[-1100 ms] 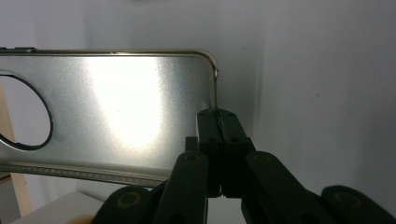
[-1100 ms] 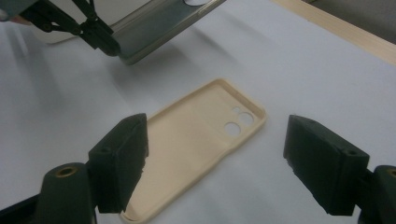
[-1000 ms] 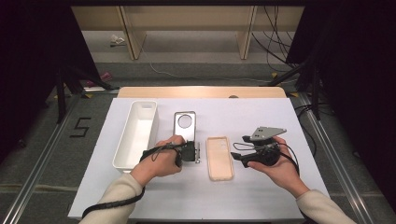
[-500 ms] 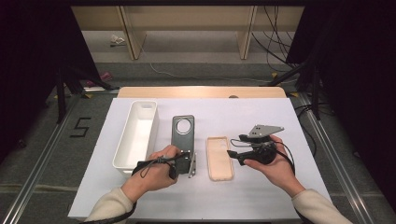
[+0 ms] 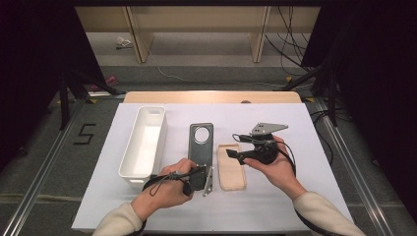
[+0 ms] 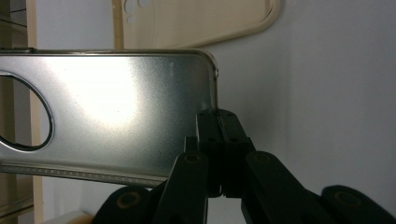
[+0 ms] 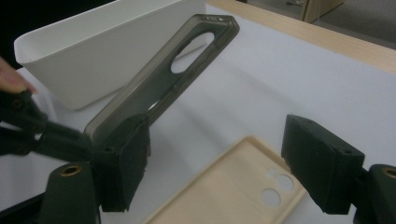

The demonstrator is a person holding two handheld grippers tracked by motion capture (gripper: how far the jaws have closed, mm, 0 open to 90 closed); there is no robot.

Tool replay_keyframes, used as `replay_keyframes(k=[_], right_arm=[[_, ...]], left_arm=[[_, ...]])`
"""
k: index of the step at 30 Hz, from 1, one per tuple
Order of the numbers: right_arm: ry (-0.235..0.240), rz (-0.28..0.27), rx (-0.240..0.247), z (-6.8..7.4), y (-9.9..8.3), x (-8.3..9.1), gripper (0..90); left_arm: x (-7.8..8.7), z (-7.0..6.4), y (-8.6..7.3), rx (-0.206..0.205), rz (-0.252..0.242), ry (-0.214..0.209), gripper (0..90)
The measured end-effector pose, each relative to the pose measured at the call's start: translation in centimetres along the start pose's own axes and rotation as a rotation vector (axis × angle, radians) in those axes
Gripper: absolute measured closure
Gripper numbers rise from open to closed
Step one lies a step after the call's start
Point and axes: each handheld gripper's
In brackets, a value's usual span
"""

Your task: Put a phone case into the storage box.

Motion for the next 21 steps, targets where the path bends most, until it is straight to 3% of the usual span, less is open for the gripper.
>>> replay_keyframes(k=[4,11,14,21], right_arm=[[0.012,0.006,-0.014,0.1,0.6,-1.2,25.0],[0.034,0.009,-0.043,0.3,1.5,-2.7,25.8],[0.041,0.014,-0.043,0.5,1.8,-3.3,26.7],[0.045,0.023,-0.065,0.5,2.1,-3.9,32.1]], left_arm=[[-0.1,-0.3,0.6,-0.032,0.002,0.005,88.9],[-0.1,-0.5,0.9,-0.035,0.01,-0.005,88.9],[-0.1,-0.6,1.1,-0.048,-0.007,0.011,88.9],[-0.2,-0.9,1.7,-0.066,0.0,0.0,88.9]])
Point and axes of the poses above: each handheld gripper's, and its own axes: x roughly backward along the jaws, y roughly out of its top, z roughly to its left, and after that the axes turned 6 degrees about -y, right-handed
